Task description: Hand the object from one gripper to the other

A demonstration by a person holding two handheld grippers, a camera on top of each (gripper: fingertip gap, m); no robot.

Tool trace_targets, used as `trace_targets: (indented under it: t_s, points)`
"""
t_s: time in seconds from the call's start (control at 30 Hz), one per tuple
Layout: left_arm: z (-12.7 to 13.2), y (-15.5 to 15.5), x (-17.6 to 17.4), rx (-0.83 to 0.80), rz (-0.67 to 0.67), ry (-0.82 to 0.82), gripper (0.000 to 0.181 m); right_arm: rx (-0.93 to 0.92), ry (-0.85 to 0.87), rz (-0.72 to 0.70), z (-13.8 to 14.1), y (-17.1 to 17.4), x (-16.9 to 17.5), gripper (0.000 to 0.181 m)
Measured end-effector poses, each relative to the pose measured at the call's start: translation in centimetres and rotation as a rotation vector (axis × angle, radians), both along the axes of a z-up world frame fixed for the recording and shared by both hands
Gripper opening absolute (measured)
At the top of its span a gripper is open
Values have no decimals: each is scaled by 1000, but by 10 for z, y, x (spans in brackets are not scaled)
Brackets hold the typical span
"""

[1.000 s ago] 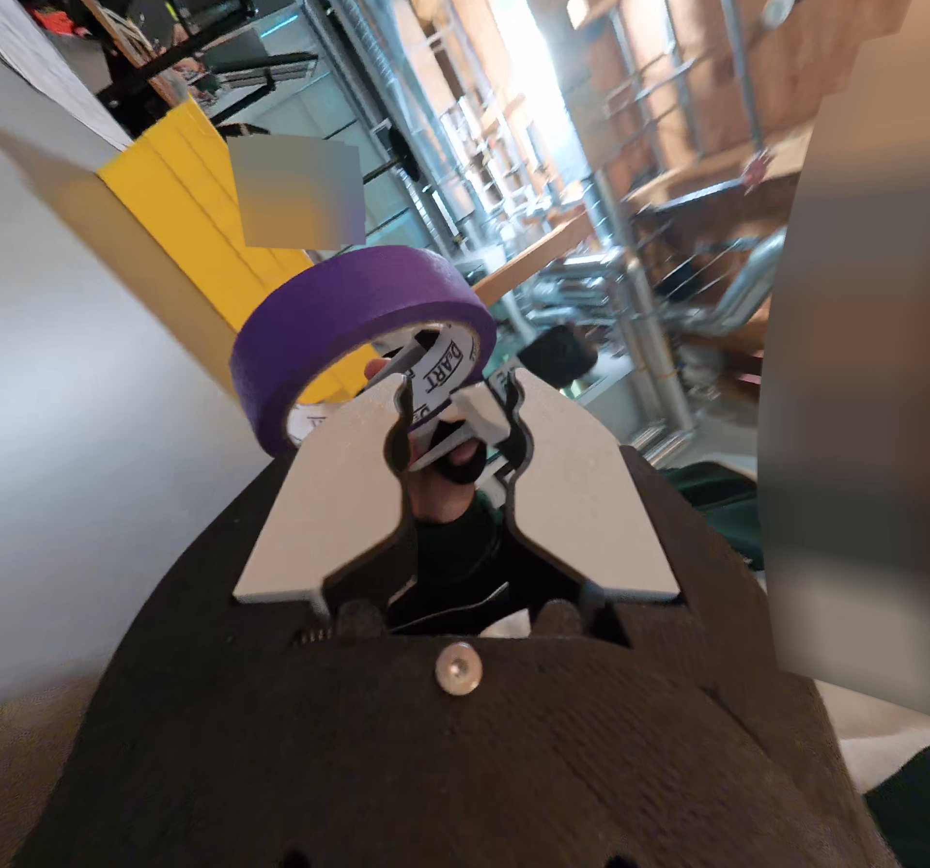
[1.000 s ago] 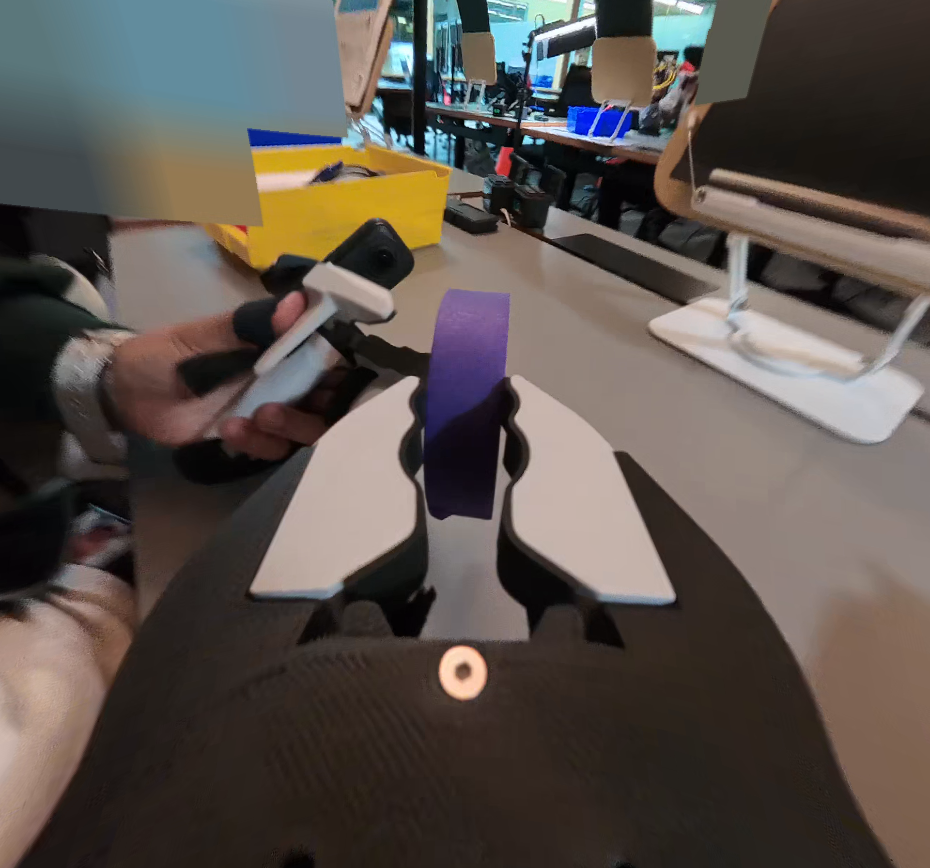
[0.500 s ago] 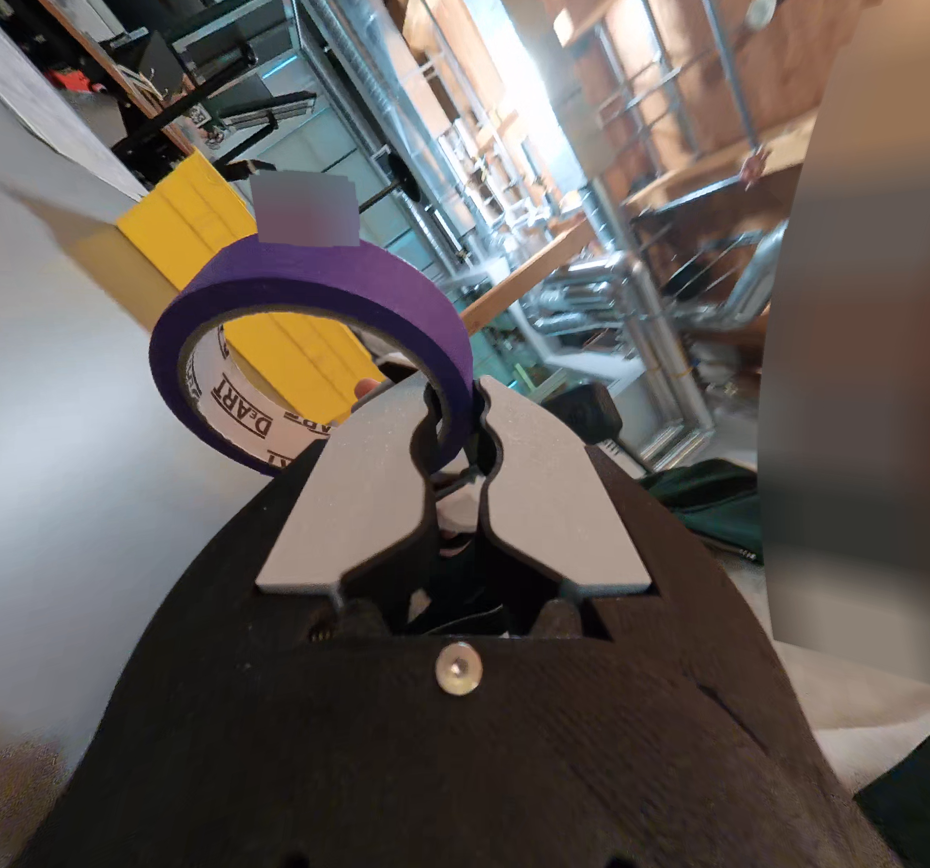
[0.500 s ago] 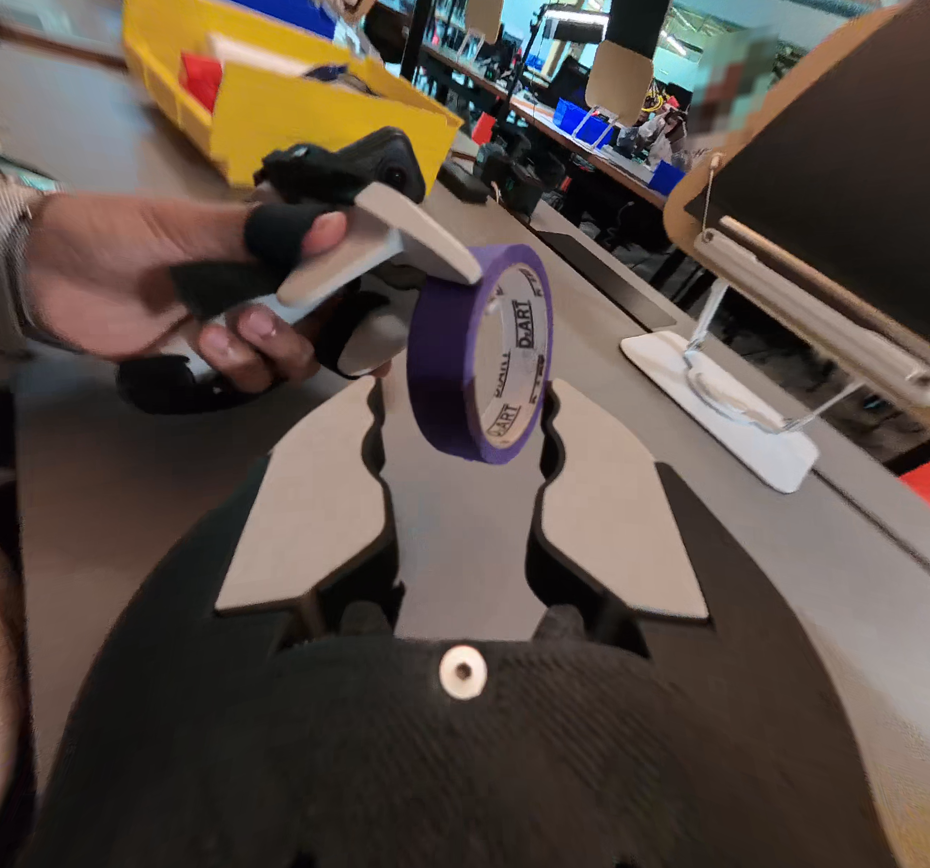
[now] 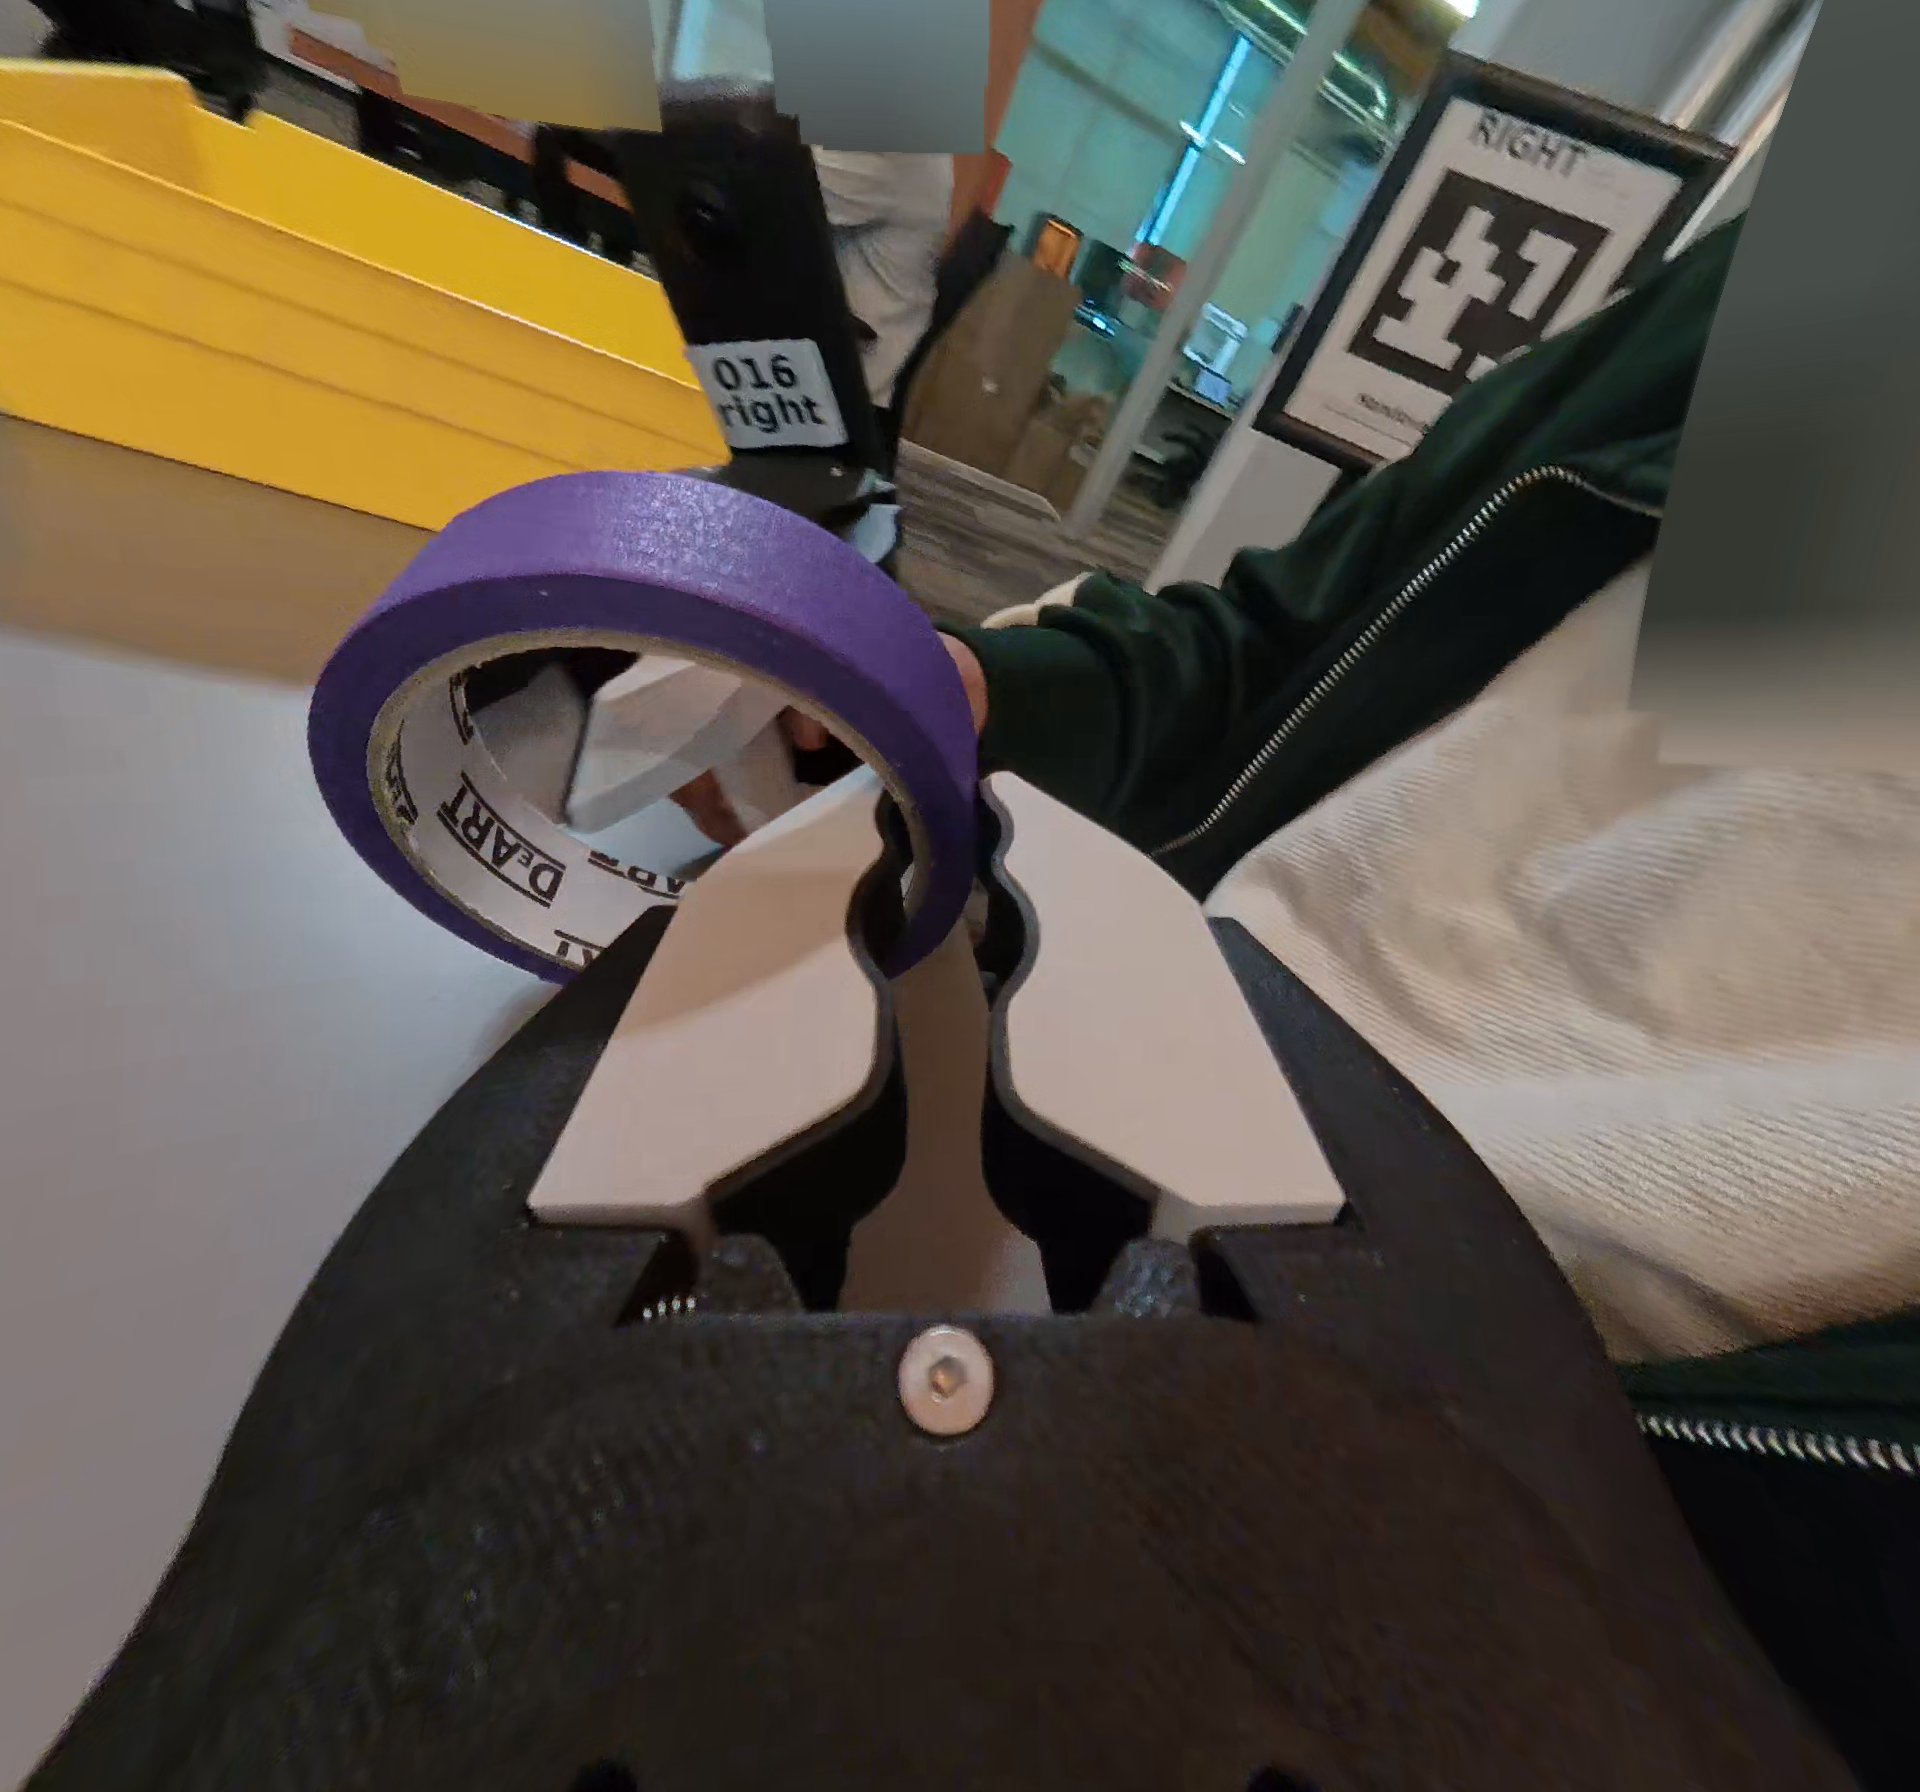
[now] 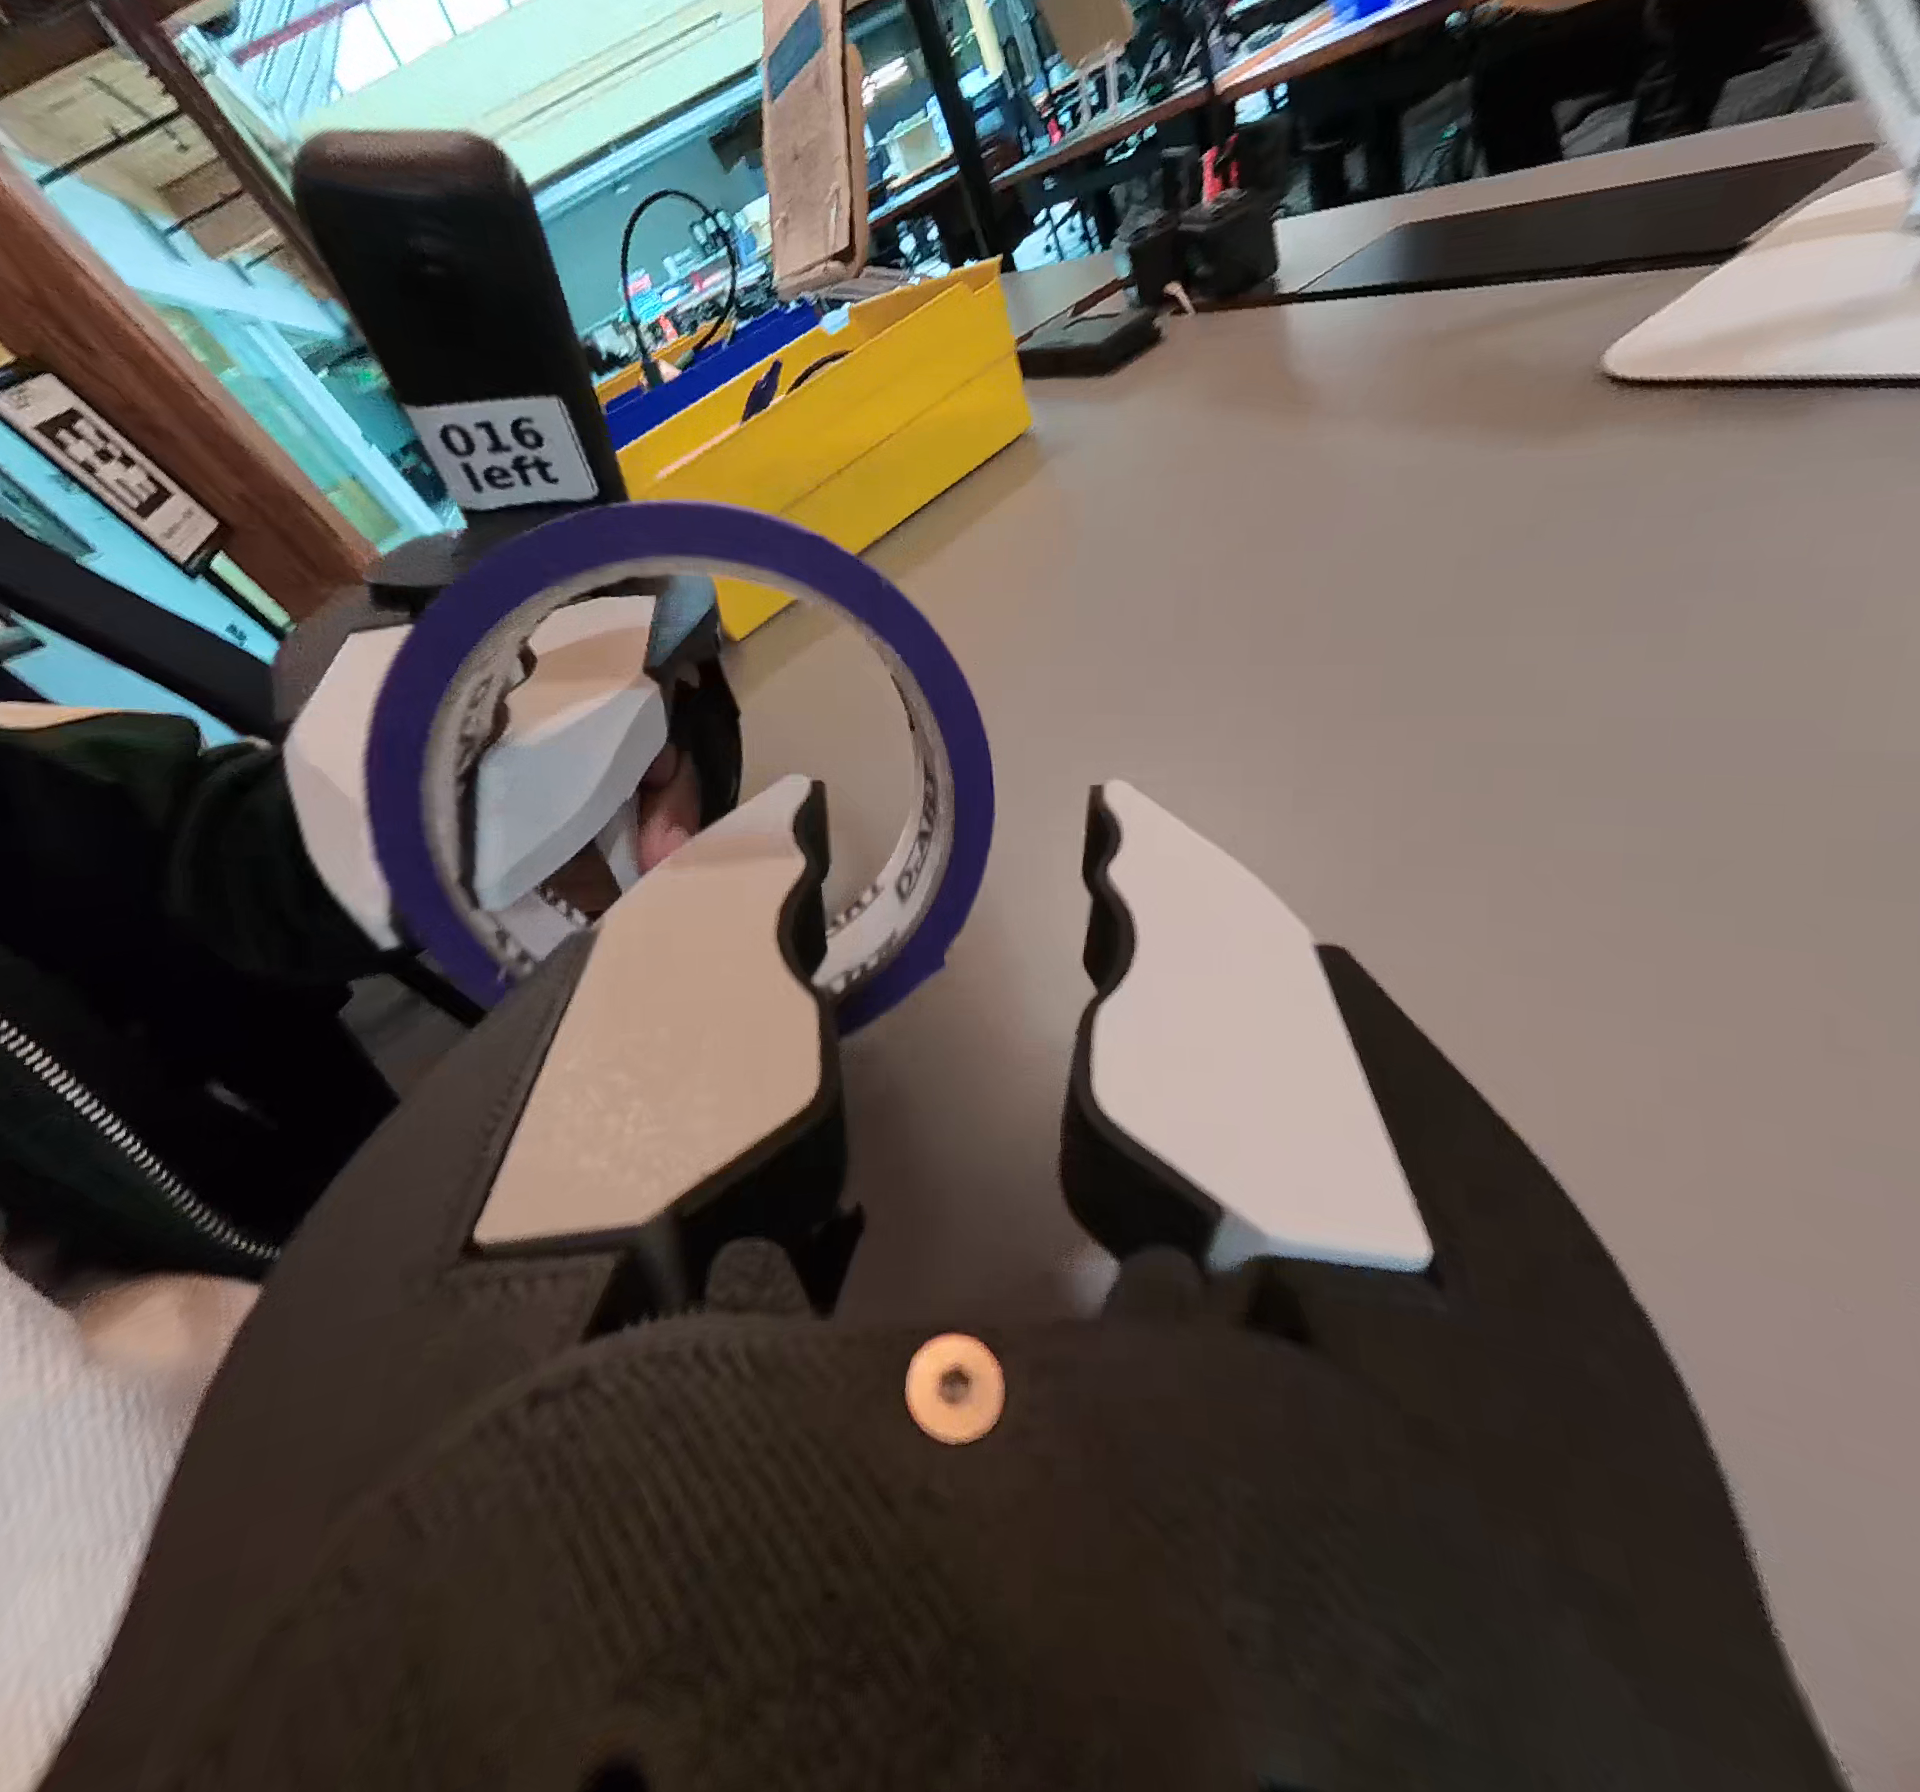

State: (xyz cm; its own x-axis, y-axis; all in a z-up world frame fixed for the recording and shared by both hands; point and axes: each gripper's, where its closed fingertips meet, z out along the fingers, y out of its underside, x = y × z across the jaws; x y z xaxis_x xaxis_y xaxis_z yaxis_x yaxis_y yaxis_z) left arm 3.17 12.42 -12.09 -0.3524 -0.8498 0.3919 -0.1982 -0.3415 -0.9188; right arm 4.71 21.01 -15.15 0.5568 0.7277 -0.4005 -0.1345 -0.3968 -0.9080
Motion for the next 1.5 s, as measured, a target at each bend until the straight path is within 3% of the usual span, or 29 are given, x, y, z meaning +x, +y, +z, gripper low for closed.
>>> trace_targets:
  t_s: [0.03,0.1,0.37,0.53,0.77,0.87,1.0,1.17,1.3,1.5]
  points:
    - [-1,-5,1,11,-21,8,10,3,-15,15,-1,-2,-2,43]
    - [-4,-13,1,50,-56,19,11,4,-35,56,-3,-8,-6,13]
    - [8,-9,-4,16,-47,-100,13,-1,-3,71,6,-10,-3,10]
    - [11,3,-4,-32,6,-142,35,-18,41,62,9,-9,1,10]
    - [10,13,-3,-31,69,-154,46,-62,100,41,9,-6,6,10]
    - [5,16,0,-30,96,-129,47,-70,71,-27,4,1,15,10]
    - [-15,38,4,-31,229,-14,50,-72,-71,-214,-10,17,36,10]
    - [-36,54,3,-127,309,129,42,-73,-216,-415,-19,28,47,10]
    - [-44,62,2,-125,370,172,48,-42,-338,-527,-21,30,47,10]
    - [-49,77,-6,-133,444,199,36,32,-435,-595,-13,27,45,11]
